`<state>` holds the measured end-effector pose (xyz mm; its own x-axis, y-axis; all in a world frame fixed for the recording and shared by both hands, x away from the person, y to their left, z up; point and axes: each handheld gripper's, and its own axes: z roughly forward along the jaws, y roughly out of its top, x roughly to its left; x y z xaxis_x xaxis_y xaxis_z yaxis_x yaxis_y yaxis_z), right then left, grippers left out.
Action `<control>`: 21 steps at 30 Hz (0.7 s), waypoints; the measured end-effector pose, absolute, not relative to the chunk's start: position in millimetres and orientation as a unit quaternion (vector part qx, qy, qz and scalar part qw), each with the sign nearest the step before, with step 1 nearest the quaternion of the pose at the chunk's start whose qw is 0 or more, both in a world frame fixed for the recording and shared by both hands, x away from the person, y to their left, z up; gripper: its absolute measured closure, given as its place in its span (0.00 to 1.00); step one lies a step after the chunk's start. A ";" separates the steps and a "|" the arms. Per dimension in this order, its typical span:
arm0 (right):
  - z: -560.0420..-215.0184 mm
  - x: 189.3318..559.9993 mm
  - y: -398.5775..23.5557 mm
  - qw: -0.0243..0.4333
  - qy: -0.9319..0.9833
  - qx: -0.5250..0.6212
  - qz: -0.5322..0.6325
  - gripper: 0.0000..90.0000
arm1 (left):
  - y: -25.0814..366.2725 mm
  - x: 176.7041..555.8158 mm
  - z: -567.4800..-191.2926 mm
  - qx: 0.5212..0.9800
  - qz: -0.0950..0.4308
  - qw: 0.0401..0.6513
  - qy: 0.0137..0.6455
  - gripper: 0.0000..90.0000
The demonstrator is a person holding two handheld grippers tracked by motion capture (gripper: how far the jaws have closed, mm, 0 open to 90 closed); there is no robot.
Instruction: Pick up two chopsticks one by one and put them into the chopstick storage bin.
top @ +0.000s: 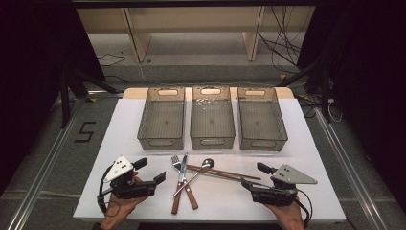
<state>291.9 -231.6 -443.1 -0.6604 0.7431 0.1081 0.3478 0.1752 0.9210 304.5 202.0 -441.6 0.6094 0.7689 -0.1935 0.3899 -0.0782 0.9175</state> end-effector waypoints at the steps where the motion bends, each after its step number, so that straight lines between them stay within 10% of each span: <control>1: -442.8 291.9 -231.7 0.188 0.742 0.367 0.528 0.24 | 201.8 304.5 -441.6 0.713 0.174 0.544 0.406 0.12; 21: -424.7 302.3 -230.8 0.182 0.770 0.339 0.508 0.25 | 202.2 305.1 -442.1 0.711 0.172 0.544 0.410 0.12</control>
<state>302.3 -230.8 -424.7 -0.7035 0.7078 0.0639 0.3370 0.2531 0.9069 305.1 202.2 -442.1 0.6045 0.7707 -0.2013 0.3960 -0.0715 0.9155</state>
